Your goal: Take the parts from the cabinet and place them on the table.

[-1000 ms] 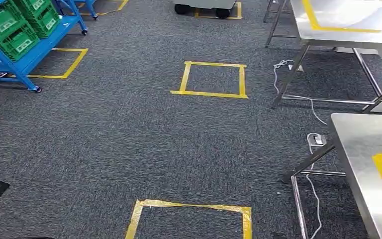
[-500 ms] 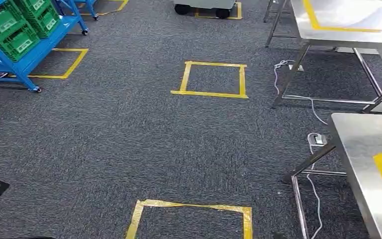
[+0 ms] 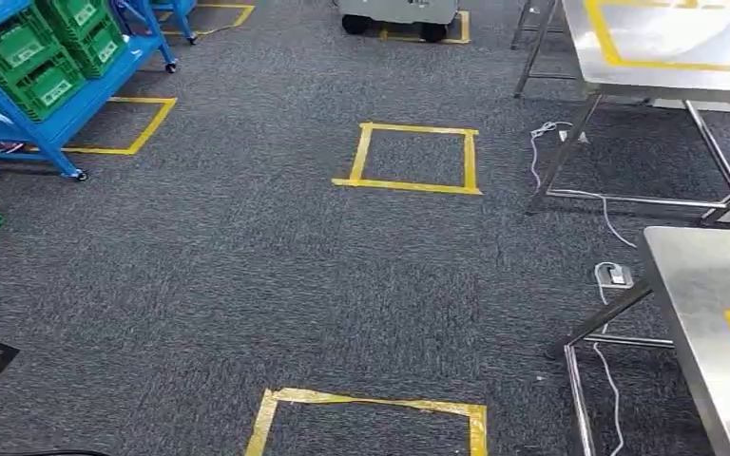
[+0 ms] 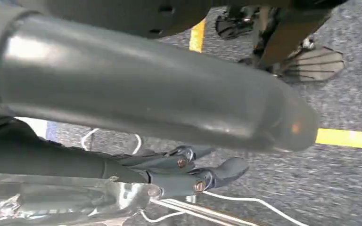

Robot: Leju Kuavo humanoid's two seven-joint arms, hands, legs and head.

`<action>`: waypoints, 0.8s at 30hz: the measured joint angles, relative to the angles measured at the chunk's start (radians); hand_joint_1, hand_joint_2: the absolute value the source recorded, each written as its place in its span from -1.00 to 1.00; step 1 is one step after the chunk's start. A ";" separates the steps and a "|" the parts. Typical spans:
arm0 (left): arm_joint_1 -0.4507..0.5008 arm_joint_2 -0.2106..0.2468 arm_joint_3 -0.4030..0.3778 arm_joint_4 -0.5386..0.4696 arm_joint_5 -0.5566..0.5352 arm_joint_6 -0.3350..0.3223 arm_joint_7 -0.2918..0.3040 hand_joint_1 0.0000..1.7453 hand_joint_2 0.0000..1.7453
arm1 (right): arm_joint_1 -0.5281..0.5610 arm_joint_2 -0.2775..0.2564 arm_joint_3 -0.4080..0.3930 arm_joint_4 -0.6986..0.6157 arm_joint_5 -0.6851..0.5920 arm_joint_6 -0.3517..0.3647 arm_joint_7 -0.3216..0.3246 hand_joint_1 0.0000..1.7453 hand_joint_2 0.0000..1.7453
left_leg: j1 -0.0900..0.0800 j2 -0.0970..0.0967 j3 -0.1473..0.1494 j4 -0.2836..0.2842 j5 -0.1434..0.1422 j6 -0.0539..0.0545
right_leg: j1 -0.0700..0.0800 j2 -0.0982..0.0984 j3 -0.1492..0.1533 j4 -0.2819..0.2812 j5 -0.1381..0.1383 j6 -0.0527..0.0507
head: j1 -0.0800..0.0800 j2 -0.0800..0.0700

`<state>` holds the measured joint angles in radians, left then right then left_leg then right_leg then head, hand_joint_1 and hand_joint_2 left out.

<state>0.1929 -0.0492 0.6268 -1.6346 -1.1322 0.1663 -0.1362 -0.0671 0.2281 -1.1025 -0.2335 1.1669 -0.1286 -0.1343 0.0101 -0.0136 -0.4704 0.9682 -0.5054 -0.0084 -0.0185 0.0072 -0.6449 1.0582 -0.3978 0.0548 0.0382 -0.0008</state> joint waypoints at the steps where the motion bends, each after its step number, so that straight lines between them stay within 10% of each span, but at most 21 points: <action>1: -0.001 0.001 0.002 0.000 0.000 0.000 0.000 -1.00 -1.00 | -0.002 0.000 0.000 0.001 0.000 0.001 0.000 -1.00 -1.00 | -0.007 0.000 -0.001 0.003 -0.009 -0.009 | 0.004 0.004 0.025 -0.010 -0.027 0.000 | 0.002 0.000; 7: -0.007 0.004 0.006 0.000 0.000 0.000 0.001 -1.00 -1.00 | -0.002 0.000 0.000 0.000 0.000 0.000 -0.002 -1.00 -1.00 | 0.000 0.003 -0.004 0.041 -0.045 -0.032 | 0.007 0.005 0.040 -0.014 -0.050 -0.055 | -0.013 0.000; 11: -0.003 0.003 0.008 0.001 -0.003 0.002 0.000 -1.00 -1.00 | -0.002 0.000 0.001 0.000 0.000 0.000 -0.002 -1.00 -1.00 | 0.000 0.003 -0.206 0.343 -0.125 -0.037 | 0.010 0.002 0.062 -0.013 -0.070 -0.063 | -0.014 0.000; 15: 0.000 0.005 0.007 0.001 -0.020 0.016 -0.014 -1.00 -1.00 | 0.000 -0.001 0.000 0.000 0.000 0.000 -0.002 -1.00 -1.00 | 0.004 0.004 -0.156 0.103 0.093 -0.033 | 0.009 0.007 0.101 -0.014 -0.098 -0.055 | -0.016 0.000; 17: 0.001 0.005 0.008 0.003 -0.020 0.019 -0.016 -1.00 -1.00 | -0.002 -0.001 0.001 0.000 -0.001 0.000 -0.003 -1.00 -1.00 | 0.001 0.006 -0.134 0.032 0.085 -0.032 | 0.018 0.011 0.099 -0.008 -0.113 -0.042 | -0.019 0.000; 20: 0.002 0.006 0.008 0.004 -0.021 0.021 -0.017 -1.00 -1.00 | 0.000 -0.003 0.000 -0.001 -0.001 0.000 -0.004 -1.00 -1.00 | -0.002 0.003 -0.133 0.034 0.084 -0.033 | 0.019 0.006 0.094 -0.015 -0.118 -0.073 | -0.010 0.000; 24: 0.003 0.008 0.008 0.004 -0.021 0.023 -0.017 -1.00 -1.00 | -0.002 -0.003 0.001 -0.001 -0.001 0.000 -0.006 -1.00 -1.00 | -0.004 0.001 -0.130 0.034 0.078 -0.023 | 0.018 0.003 0.108 -0.033 -0.113 -0.062 | -0.011 0.000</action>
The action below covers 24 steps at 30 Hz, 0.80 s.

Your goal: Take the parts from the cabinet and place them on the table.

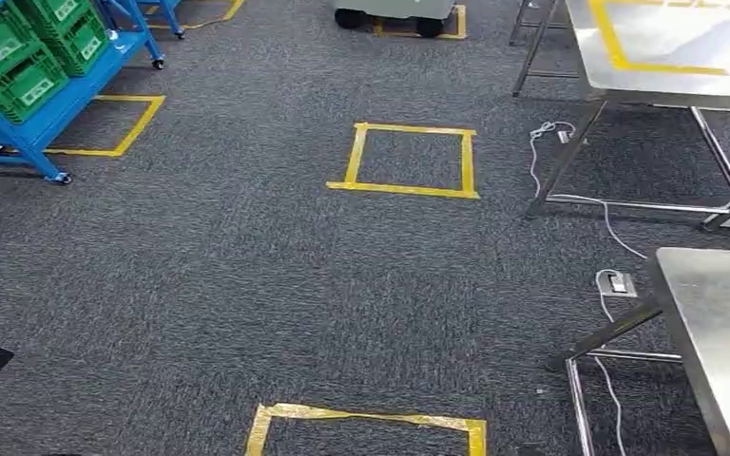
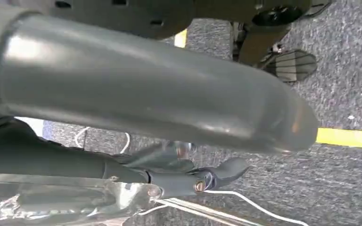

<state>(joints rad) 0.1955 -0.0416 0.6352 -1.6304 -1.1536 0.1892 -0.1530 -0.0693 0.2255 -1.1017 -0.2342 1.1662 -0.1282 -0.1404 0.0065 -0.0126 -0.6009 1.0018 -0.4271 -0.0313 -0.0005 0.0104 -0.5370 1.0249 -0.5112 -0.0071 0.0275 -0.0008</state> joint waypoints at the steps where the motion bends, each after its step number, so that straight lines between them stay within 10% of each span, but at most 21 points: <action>1: 0.000 0.000 0.000 0.000 0.000 0.001 0.000 -1.00 -1.00 | 0.000 0.000 0.000 0.000 0.000 0.000 0.000 -1.00 -1.00 | 0.000 0.000 0.000 0.000 -0.001 0.001 | 0.000 0.000 0.004 -0.002 0.001 0.005 | 0.000 0.000; 6: -0.001 0.002 0.003 0.000 -0.005 0.012 -0.005 -1.00 -1.00 | 0.001 0.000 0.002 0.000 0.011 -0.016 0.000 -1.00 -1.00 | -0.001 0.000 0.001 0.000 -0.002 0.005 | -0.002 0.000 0.014 -0.010 0.002 0.022 | 0.000 0.000; 8: -0.001 0.003 0.005 0.000 -0.008 0.014 -0.007 -1.00 -1.00 | 0.001 0.000 0.008 0.000 0.025 -0.036 0.006 -1.00 -1.00 | -0.006 0.001 0.002 0.005 -0.010 0.023 | -0.009 0.001 0.018 -0.021 0.004 0.047 | -0.001 0.000; 12: 0.001 0.006 0.009 0.001 -0.015 0.014 -0.013 -1.00 -1.00 | 0.004 -0.020 0.027 -0.003 0.048 -0.034 0.007 -1.00 -1.00 | 0.003 -0.004 0.041 -0.045 0.005 0.042 | -0.007 -0.003 0.017 0.002 -0.015 0.057 | 0.001 0.000; 16: 0.001 0.004 0.009 0.005 -0.016 0.013 -0.013 -1.00 -1.00 | 0.007 -0.031 0.034 -0.003 0.052 -0.032 0.009 -1.00 -1.00 | 0.002 -0.023 0.045 -0.044 0.002 0.044 | -0.009 -0.003 -0.138 0.282 -0.125 0.058 | 0.007 0.000; 18: 0.001 0.001 0.010 0.008 -0.019 0.013 -0.013 -1.00 -1.00 | 0.012 -0.035 0.039 -0.003 0.058 -0.032 0.013 -1.00 -1.00 | 0.005 -0.044 0.050 -0.041 -0.003 0.037 | -0.012 -0.003 -0.134 0.242 -0.069 0.061 | 0.009 0.000; 20: 0.000 -0.002 0.009 0.009 -0.021 0.013 -0.013 -1.00 -1.00 | 0.015 -0.040 0.042 -0.003 0.058 -0.033 0.013 -1.00 -1.00 | 0.013 -0.067 0.055 -0.030 -0.012 0.021 | -0.022 0.018 -0.055 0.068 0.035 0.068 | 0.010 0.000; 22: -0.003 -0.003 0.009 0.009 -0.022 0.013 -0.013 -1.00 -1.00 | 0.016 -0.041 0.046 -0.002 0.058 -0.032 0.013 -1.00 -1.00 | 0.012 -0.087 0.044 -0.008 -0.021 0.003 | -0.029 0.074 -0.025 0.012 0.024 0.069 | 0.016 0.000; 24: 0.000 -0.004 0.009 0.009 -0.023 0.013 -0.013 -1.00 -1.00 | 0.015 -0.042 0.049 -0.003 0.059 -0.032 0.014 -1.00 -1.00 | 0.014 -0.104 0.040 -0.019 -0.010 -0.006 | -0.022 0.050 -0.025 0.022 0.026 0.050 | 0.010 0.000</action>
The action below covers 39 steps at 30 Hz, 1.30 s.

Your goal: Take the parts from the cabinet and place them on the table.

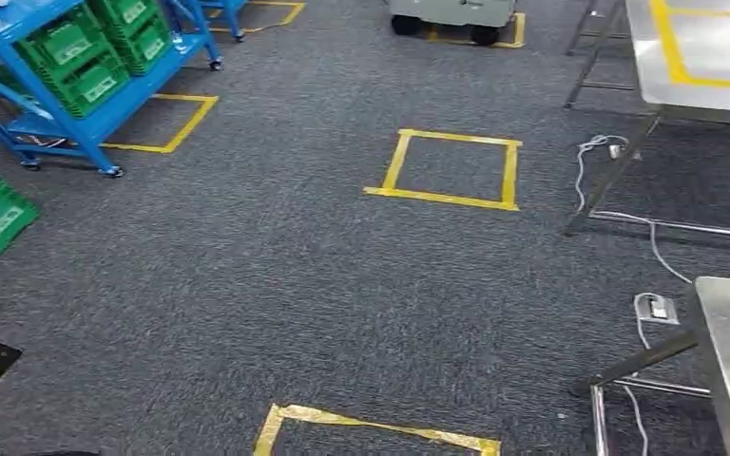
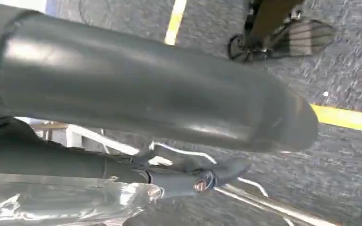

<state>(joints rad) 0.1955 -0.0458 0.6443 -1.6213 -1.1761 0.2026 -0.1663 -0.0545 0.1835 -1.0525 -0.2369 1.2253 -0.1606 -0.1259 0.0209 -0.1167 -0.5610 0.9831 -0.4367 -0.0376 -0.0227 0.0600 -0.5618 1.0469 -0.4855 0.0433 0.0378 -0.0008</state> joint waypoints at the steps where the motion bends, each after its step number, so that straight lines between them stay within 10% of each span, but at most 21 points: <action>1: 0.002 -0.001 0.001 0.000 0.000 0.000 0.000 -1.00 -1.00 | 0.001 -0.002 0.000 0.000 0.000 -0.001 0.000 -1.00 -1.00 | 0.002 -0.009 0.000 -0.005 0.003 -0.006 | 0.002 -0.010 0.001 0.001 0.001 -0.006 | 0.001 0.000; 2: 0.003 -0.001 0.003 0.000 0.000 0.000 0.000 -1.00 -1.00 | 0.001 -0.002 0.000 0.000 0.000 -0.001 0.000 -1.00 -1.00 | 0.004 -0.006 -0.004 -0.003 -0.001 -0.008 | -0.002 -0.021 0.002 -0.005 0.003 -0.015 | 0.001 0.000; 4: -0.002 -0.001 0.004 0.000 0.000 0.000 0.000 -1.00 -1.00 | 0.001 -0.003 0.000 0.000 0.000 -0.001 -0.001 -1.00 -1.00 | -0.005 0.086 -0.035 0.068 -0.043 -0.013 | 0.002 -0.042 0.006 -0.007 0.001 -0.030 | -0.010 0.000; 6: -0.005 -0.003 0.001 0.001 0.000 0.000 0.000 -1.00 -1.00 | 0.005 -0.004 0.000 0.000 0.000 0.000 -0.001 -1.00 -1.00 | -0.005 0.104 -0.122 0.240 -0.119 -0.015 | 0.007 -0.071 0.006 -0.007 -0.003 -0.037 | -0.010 0.000; 8: -0.001 -0.006 0.001 0.003 -0.005 0.000 0.000 -1.00 -1.00 | 0.007 -0.004 0.000 0.000 0.004 -0.005 0.001 -1.00 -1.00 | -0.005 0.105 -0.169 0.323 -0.130 -0.014 | 0.010 -0.098 0.008 -0.007 -0.006 -0.041 | -0.010 0.000; 11: 0.000 -0.007 0.002 0.003 -0.010 0.000 0.000 -1.00 -1.00 | 0.005 -0.005 0.003 0.000 0.014 -0.013 0.006 -1.00 -1.00 | -0.007 0.127 -0.084 0.141 -0.008 -0.005 | 0.012 -0.133 0.021 -0.007 -0.015 -0.037 | -0.011 0.000; 13: -0.002 -0.009 0.002 0.003 -0.011 0.000 0.000 -1.00 -1.00 | 0.006 -0.007 0.006 0.000 0.018 -0.014 0.010 -1.00 -1.00 | -0.027 0.212 -0.025 0.022 0.012 -0.002 | 0.022 -0.153 0.029 -0.004 -0.027 -0.026 | -0.014 0.000; 17: 0.010 -0.012 0.012 0.003 -0.012 0.000 0.001 -1.00 -1.00 | 0.002 -0.008 0.008 0.000 0.018 -0.013 0.013 -1.00 -1.00 | -0.025 0.160 -0.030 0.012 0.011 0.017 | 0.023 -0.200 0.048 -0.016 -0.037 -0.009 | -0.010 0.000; 19: 0.008 -0.013 0.018 0.004 -0.011 0.000 0.001 -1.00 -1.00 | 0.000 -0.008 0.011 0.000 0.022 -0.009 0.013 -1.00 -1.00 | -0.016 0.139 -0.019 0.007 0.011 0.029 | 0.018 -0.129 0.031 0.034 -0.073 0.003 | -0.006 0.000; 22: 0.003 -0.020 0.024 0.004 -0.017 -0.007 -0.009 -1.00 -1.00 | 0.006 -0.008 0.015 0.000 0.029 -0.004 0.016 -1.00 -1.00 | -0.015 0.095 -0.020 0.008 0.010 0.038 | 0.017 -0.066 -0.100 0.276 -0.165 0.004 | 0.000 0.000; 24: 0.004 -0.025 0.026 0.006 -0.018 -0.009 -0.009 -1.00 -1.00 | 0.009 -0.008 0.016 0.000 0.032 -0.005 0.017 -1.00 -1.00 | -0.015 0.061 -0.017 0.008 0.009 0.038 | 0.018 -0.062 -0.129 0.286 -0.130 0.000 | -0.001 0.000; 27: 0.004 -0.030 0.031 0.007 -0.019 -0.010 -0.009 -1.00 -1.00 | 0.008 -0.011 0.016 0.000 0.034 -0.005 0.017 -1.00 -1.00 | -0.011 0.016 -0.009 0.011 0.004 0.029 | 0.012 -0.017 -0.035 0.043 0.020 -0.002 | 0.000 0.000; 28: 0.004 -0.032 0.031 0.007 -0.019 -0.010 -0.010 -1.00 -1.00 | 0.008 -0.011 0.017 0.000 0.035 -0.005 0.017 -1.00 -1.00 | -0.015 0.004 -0.012 0.014 0.002 0.022 | 0.008 0.033 -0.021 0.012 0.006 -0.001 | 0.000 0.000; 32: 0.015 -0.039 0.054 0.007 -0.020 -0.020 -0.015 -1.00 -1.00 | 0.006 -0.011 0.024 0.000 0.043 -0.008 0.017 -1.00 -1.00 | -0.007 -0.040 -0.023 0.006 0.013 -0.001 | 0.009 -0.004 -0.007 0.000 0.010 -0.021 | -0.001 0.000; 33: 0.017 -0.041 0.063 0.007 -0.019 -0.023 -0.020 -1.00 -1.00 | 0.006 -0.011 0.024 0.000 0.046 -0.013 0.017 -1.00 -1.00 | -0.008 -0.026 -0.022 0.010 0.007 -0.004 | 0.005 -0.018 -0.004 -0.006 0.014 -0.028 | -0.002 0.000; 35: 0.009 -0.046 0.081 0.007 -0.018 -0.027 -0.034 -1.00 -1.00 | 0.007 -0.011 0.024 0.000 0.051 -0.018 0.017 -1.00 -1.00 | -0.015 0.077 -0.068 0.104 -0.054 -0.013 | 0.009 -0.041 0.000 -0.012 0.013 -0.040 | -0.018 0.000; 37: 0.008 -0.055 0.090 0.008 -0.019 -0.032 -0.045 -1.00 -1.00 | 0.011 -0.011 0.024 0.000 0.052 -0.018 0.017 -1.00 -1.00 | -0.012 0.105 -0.147 0.264 -0.123 -0.017 | 0.013 -0.071 0.000 -0.012 0.010 -0.044 | -0.018 0.000; 39: 0.013 -0.064 0.102 0.010 -0.020 -0.033 -0.046 -1.00 -1.00 | 0.012 -0.011 0.024 0.000 0.052 -0.018 0.018 -1.00 -1.00 | -0.011 0.106 -0.172 0.312 -0.116 -0.018 | 0.014 -0.100 0.002 -0.012 0.007 -0.045 | -0.018 0.000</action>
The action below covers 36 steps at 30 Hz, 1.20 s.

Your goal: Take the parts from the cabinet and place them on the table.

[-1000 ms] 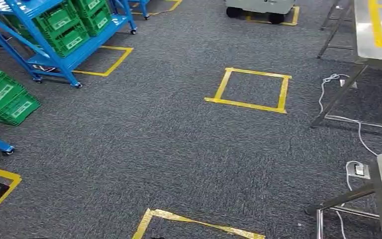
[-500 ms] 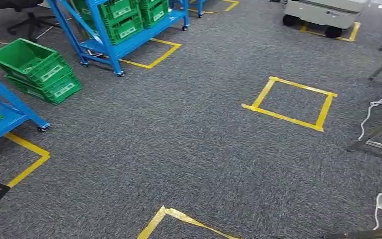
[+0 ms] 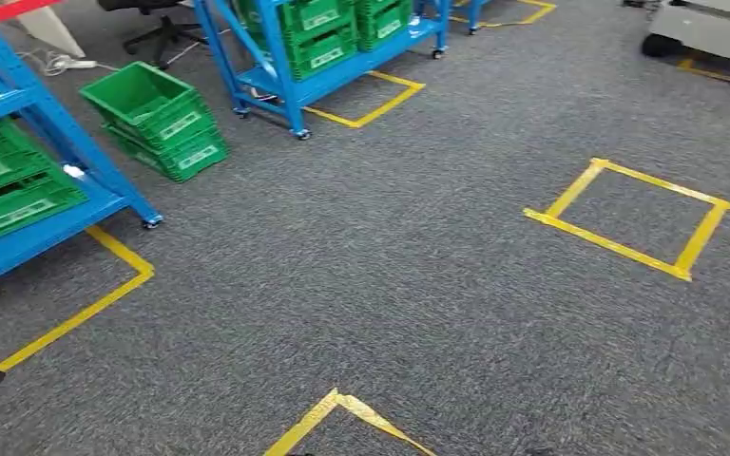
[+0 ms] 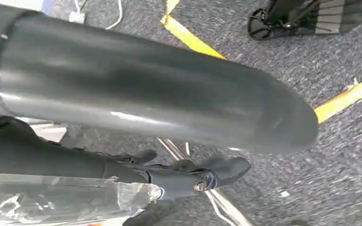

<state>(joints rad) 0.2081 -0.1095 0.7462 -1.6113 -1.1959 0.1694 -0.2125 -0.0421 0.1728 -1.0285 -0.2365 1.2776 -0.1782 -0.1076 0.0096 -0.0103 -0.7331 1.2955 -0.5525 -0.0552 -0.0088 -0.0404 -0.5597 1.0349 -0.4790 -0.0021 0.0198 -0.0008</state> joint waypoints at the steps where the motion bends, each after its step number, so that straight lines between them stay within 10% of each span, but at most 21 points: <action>1: 0.000 -0.001 0.003 0.000 0.000 0.000 0.000 -1.00 -1.00 | 0.000 0.000 0.000 0.000 0.000 0.000 0.000 -1.00 -1.00 | 0.000 0.001 0.022 -0.046 0.036 0.001 | 0.000 -0.013 0.003 0.000 -0.003 0.000 | 0.000 0.000; 7: 0.000 -0.003 0.006 0.000 -0.001 0.000 -0.003 -1.00 -1.00 | -0.002 0.000 0.000 0.000 0.000 0.000 0.000 -1.00 -1.00 | -0.001 0.009 0.062 -0.124 0.080 0.004 | 0.000 -0.026 0.007 0.000 -0.005 0.002 | 0.000 0.000; 8: -0.001 -0.008 0.013 0.000 -0.006 -0.002 -0.010 -1.00 -1.00 | -0.004 0.000 0.000 0.000 0.000 0.001 0.000 -1.00 -1.00 | -0.006 0.085 0.148 -0.281 0.140 0.012 | 0.003 -0.044 0.017 0.000 -0.012 0.010 | 0.000 0.000; 9: -0.005 -0.016 0.016 0.002 -0.009 -0.005 -0.015 -1.00 -1.00 | -0.004 0.000 0.000 0.000 0.000 0.002 0.000 -1.00 -1.00 | -0.015 0.093 0.152 -0.304 0.130 0.024 | 0.012 -0.061 0.022 -0.001 -0.020 0.022 | 0.001 0.000; 10: -0.002 -0.038 0.033 0.011 -0.011 -0.003 -0.017 -1.00 -1.00 | -0.006 0.000 0.000 0.000 0.000 0.003 0.000 -1.00 -1.00 | -0.009 0.048 0.156 -0.313 0.133 0.042 | 0.009 -0.095 0.036 -0.010 -0.030 0.041 | -0.002 0.000; 12: -0.005 -0.056 0.040 0.017 -0.014 0.002 -0.018 -1.00 -1.00 | -0.007 0.000 0.000 0.000 -0.002 0.005 -0.003 -1.00 -1.00 | -0.004 0.029 0.157 -0.314 0.135 0.051 | 0.003 0.007 0.005 0.064 -0.073 0.050 | 0.006 0.000; 15: -0.012 -0.091 0.045 0.040 -0.019 0.006 -0.025 -1.00 -1.00 | 0.001 0.000 0.000 0.000 -0.003 0.016 -0.003 -1.00 -1.00 | -0.004 -0.017 0.157 -0.314 0.132 0.057 | 0.004 0.037 -0.118 0.298 -0.163 0.054 | 0.009 0.000; 17: -0.012 -0.108 0.048 0.058 -0.027 0.010 -0.030 -1.00 -1.00 | 0.003 -0.001 -0.001 0.000 -0.003 0.016 -0.003 -1.00 -1.00 | -0.003 -0.049 0.159 -0.313 0.132 0.057 | 0.004 0.038 -0.127 0.276 -0.117 0.051 | 0.010 0.000; 19: -0.015 -0.120 0.052 0.072 -0.029 0.013 -0.034 -1.00 -1.00 | 0.002 -0.004 -0.001 0.000 -0.002 0.016 -0.003 -1.00 -1.00 | 0.001 -0.081 0.165 -0.311 0.129 0.051 | 0.000 0.058 -0.055 0.104 -0.010 0.050 | 0.010 0.000; 21: -0.018 -0.128 0.058 0.082 -0.029 0.015 -0.035 -1.00 -1.00 | 0.002 -0.006 -0.001 0.000 -0.001 0.017 -0.003 -1.00 -1.00 | -0.003 -0.105 0.160 -0.301 0.123 0.038 | -0.012 0.147 -0.012 0.002 0.001 0.054 | 0.011 0.000; 25: -0.023 -0.141 0.077 0.098 -0.035 0.016 -0.042 -1.00 -1.00 | 0.003 -0.006 -0.001 0.000 -0.001 0.018 -0.002 -1.00 -1.00 | 0.005 -0.150 0.149 -0.308 0.132 0.016 | -0.013 0.100 -0.002 0.003 0.005 0.027 | 0.010 0.000; 28: -0.043 -0.160 0.096 0.139 -0.037 0.022 -0.049 -1.00 -1.00 | 0.005 -0.010 -0.002 -0.001 0.000 0.019 -0.003 -1.00 -1.00 | -0.003 -0.020 0.089 -0.178 0.055 0.005 | -0.008 0.063 0.005 -0.003 0.005 0.010 | -0.008 0.000; 31: -0.055 -0.175 0.106 0.194 -0.038 0.026 -0.066 -1.00 -1.00 | 0.007 -0.011 -0.002 -0.001 0.002 0.018 -0.003 -1.00 -1.00 | -0.001 -0.001 -0.005 -0.003 -0.002 0.003 | -0.003 0.016 0.006 -0.003 -0.001 0.004 | -0.008 0.000; 34: -0.055 -0.179 0.136 0.238 -0.024 0.026 -0.082 -1.00 -1.00 | 0.005 -0.008 -0.002 0.000 0.002 0.011 -0.006 -1.00 -1.00 | -0.003 0.010 0.067 -0.150 0.103 0.014 | 0.000 -0.018 0.015 -0.003 -0.008 0.007 | -0.008 0.000; 36: -0.060 -0.179 0.158 0.257 -0.012 0.026 -0.091 -1.00 -1.00 | 0.004 -0.005 -0.002 0.000 0.002 0.005 -0.008 -1.00 -1.00 | -0.017 0.090 0.138 -0.283 0.141 0.026 | 0.008 -0.036 0.024 -0.002 -0.018 0.017 | -0.009 0.000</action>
<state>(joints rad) 0.1482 -0.2888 0.9041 -1.3543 -1.2078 0.1953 -0.3036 -0.0382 0.1675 -1.0304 -0.2369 1.2799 -0.1732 -0.1156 -0.0074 0.0796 -0.5951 1.0128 -0.4111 -0.0291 -0.0012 -0.0765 -0.5355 1.0326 -0.4974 0.0148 0.0107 -0.0011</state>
